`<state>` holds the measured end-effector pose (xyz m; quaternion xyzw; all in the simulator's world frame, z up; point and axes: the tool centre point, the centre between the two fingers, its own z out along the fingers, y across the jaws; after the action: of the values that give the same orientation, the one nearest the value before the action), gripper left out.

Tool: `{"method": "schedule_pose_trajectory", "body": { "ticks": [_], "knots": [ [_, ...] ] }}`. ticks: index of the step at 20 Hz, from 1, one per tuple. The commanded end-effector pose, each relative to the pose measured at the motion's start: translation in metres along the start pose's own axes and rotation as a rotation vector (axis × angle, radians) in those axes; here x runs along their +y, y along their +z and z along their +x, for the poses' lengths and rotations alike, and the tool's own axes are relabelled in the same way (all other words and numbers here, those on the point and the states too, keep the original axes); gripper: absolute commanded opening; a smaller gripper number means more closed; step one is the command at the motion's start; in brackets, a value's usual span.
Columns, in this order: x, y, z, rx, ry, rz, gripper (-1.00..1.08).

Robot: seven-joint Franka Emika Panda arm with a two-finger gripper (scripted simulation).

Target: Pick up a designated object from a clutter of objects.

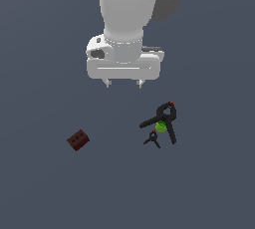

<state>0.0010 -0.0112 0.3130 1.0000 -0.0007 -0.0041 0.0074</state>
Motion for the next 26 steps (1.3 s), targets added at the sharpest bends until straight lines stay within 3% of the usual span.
{"method": "schedule_pose_trajectory", "body": {
  "ticks": [1, 13, 26],
  "knots": [
    [0.0, 0.0, 0.0, 0.0, 0.0, 0.0, 1.0],
    [-0.019, -0.02, 0.003, 0.017, -0.056, 0.001, 1.0],
    [0.017, 0.021, 0.031, 0.012, 0.1, 0.026, 1.0]
  ]
}}
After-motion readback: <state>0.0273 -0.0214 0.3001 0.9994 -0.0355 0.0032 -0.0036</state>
